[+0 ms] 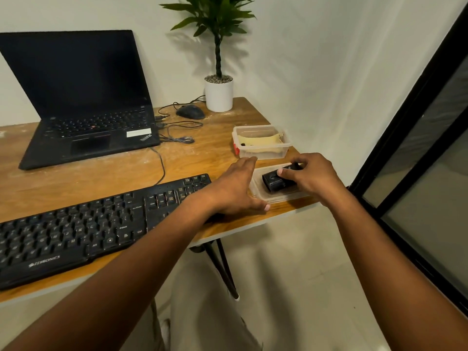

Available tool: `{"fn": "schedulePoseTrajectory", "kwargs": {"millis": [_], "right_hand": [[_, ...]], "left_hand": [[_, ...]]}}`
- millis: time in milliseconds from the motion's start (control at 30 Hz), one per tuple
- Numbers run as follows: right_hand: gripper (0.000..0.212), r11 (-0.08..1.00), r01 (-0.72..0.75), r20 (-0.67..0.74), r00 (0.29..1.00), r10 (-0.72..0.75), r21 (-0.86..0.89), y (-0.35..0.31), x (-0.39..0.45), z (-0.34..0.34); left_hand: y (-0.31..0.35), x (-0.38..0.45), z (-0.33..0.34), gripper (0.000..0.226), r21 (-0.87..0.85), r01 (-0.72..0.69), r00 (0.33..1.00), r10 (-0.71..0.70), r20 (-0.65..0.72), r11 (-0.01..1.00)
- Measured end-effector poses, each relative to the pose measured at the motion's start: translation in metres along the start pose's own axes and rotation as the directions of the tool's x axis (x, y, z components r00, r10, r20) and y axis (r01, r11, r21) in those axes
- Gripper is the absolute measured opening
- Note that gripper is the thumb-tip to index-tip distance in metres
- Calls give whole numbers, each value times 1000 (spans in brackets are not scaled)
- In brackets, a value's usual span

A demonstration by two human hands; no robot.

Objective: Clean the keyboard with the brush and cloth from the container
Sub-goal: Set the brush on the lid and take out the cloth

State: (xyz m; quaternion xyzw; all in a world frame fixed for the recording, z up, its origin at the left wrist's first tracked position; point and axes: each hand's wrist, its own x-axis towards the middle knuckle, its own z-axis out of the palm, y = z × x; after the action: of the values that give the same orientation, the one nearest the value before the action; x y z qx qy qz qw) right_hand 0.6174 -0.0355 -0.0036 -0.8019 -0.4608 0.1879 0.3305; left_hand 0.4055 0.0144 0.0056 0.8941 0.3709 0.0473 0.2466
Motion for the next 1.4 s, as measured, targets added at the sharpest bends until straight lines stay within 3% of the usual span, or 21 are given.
{"fn": "schedulePoseTrajectory", "kwargs": {"millis": [167,367,667,867,1033,1233,1400], "right_hand": [[52,988,13,13,1000,-11,-155,-11,-6,-5],[57,985,49,18,999,-47,-166,-22,-6,-13],[47,939,291,6,955,-295,-181,-57,48,-15],[38,878,385,103,923,-372,-283,-70,97,-2],[29,785,504,319,857,-405,-360,-74,122,14],[27,733,535,451,824,-343,-420,-82,147,22],[26,690,538,479,823,-305,-485,-82,161,35]], "left_hand": [[-1,-4,-3,124,-3,-4,1000,4,-5,1000],[-8,-9,-12,126,0,-17,999,17,-31,1000],[-22,14,-45,129,89,5,997,2,-80,996],[-30,48,-65,127,156,31,996,-18,-86,987],[-42,70,-70,127,196,40,997,-27,-65,980],[-51,80,-66,127,207,28,999,-18,-50,978],[-55,87,-65,127,199,16,999,-6,-52,980]]}}
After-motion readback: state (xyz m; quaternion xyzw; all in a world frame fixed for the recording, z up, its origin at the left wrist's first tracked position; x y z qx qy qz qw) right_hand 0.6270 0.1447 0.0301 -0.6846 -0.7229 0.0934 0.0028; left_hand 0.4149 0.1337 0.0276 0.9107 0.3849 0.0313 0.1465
